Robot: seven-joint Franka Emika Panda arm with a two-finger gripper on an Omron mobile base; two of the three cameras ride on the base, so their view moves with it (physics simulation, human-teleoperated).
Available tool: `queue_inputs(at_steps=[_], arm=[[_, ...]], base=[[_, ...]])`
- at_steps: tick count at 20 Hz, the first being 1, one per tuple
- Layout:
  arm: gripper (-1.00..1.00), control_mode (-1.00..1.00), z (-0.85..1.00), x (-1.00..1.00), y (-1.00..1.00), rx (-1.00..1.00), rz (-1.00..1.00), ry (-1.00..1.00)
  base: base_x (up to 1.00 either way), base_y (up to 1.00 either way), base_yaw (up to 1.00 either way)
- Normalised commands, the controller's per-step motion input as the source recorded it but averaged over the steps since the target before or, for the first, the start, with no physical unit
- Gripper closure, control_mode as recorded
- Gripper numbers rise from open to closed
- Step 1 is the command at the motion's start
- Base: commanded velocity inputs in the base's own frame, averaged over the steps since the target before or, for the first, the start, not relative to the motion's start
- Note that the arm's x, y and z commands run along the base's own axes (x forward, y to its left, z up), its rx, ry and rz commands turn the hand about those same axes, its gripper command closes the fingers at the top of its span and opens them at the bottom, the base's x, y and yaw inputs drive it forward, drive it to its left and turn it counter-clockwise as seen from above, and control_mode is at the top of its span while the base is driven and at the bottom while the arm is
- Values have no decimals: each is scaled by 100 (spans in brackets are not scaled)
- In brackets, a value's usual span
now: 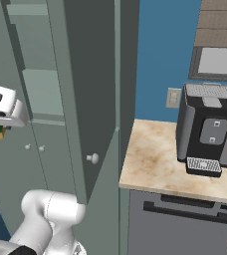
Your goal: Open the cabinet. Pick the sponge and place it next to the sink. Then close the cabinet.
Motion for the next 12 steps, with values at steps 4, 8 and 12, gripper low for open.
queue_inputs(at_steps=[4, 8, 12], arm=[[100, 100, 0, 0, 0, 0, 0, 0], [100, 100, 0, 0, 0, 0, 0, 0], [100, 100, 0, 0, 0, 0, 0, 0]], base=[[-22, 0, 0], [-99, 0, 0], [-98, 0, 0]])
